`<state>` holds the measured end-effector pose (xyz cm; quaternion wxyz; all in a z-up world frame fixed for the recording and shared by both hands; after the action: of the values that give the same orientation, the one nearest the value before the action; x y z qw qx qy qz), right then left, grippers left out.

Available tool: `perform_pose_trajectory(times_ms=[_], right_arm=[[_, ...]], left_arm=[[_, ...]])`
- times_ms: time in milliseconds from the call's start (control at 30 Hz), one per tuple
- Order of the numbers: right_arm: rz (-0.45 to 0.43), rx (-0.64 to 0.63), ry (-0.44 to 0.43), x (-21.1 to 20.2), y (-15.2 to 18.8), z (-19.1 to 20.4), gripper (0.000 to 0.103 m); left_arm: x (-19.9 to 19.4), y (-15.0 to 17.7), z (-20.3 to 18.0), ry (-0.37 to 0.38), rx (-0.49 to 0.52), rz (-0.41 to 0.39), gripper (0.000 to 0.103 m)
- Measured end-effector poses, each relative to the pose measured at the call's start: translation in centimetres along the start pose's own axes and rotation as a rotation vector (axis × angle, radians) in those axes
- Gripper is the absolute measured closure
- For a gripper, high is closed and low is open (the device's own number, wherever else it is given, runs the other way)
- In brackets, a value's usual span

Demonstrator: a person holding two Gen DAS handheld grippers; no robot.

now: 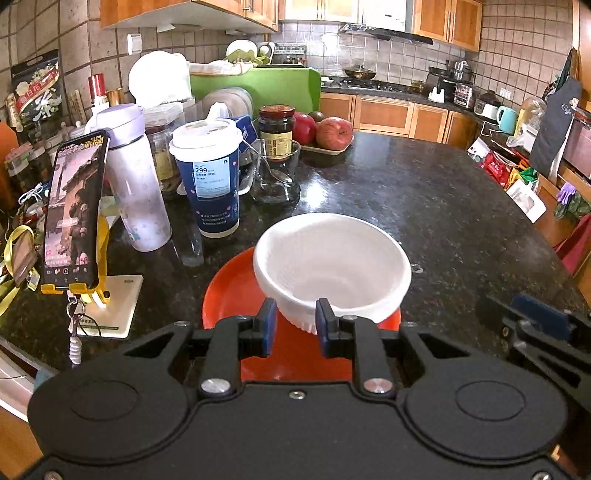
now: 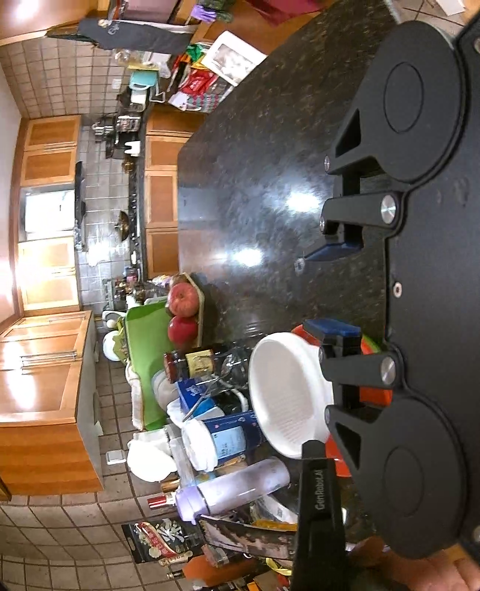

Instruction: Organize plates and bowls

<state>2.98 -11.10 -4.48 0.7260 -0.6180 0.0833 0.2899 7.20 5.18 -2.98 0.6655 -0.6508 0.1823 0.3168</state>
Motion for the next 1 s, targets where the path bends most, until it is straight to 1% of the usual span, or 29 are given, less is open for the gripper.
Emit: perform_pose_trajectory(times_ms=[233, 1000], right_arm=[[0.022, 0.020, 0.012, -0.4, 0.8, -0.9, 0.067], [0.008, 0.002, 0.005, -1.0, 0.7, -0.6, 0.067]], left_arm=[[-0.7, 0.9, -0.8, -0.018, 0.010, -0.027, 0.072], [-1.7, 1.3, -1.4, -0.004, 0.011, -0.047, 0.072]])
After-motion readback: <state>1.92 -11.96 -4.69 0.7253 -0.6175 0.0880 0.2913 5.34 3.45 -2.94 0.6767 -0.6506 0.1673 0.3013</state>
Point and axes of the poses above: each gripper's, at about its wrist camera, not at the fingertips, and x roughly the way its jaws point, z to its left, y to its underside, the point moved 3 cm from there along x, roughly the way its jaws point, and after that the axes turned 8 degrees about -y, right-handed, at the moved point
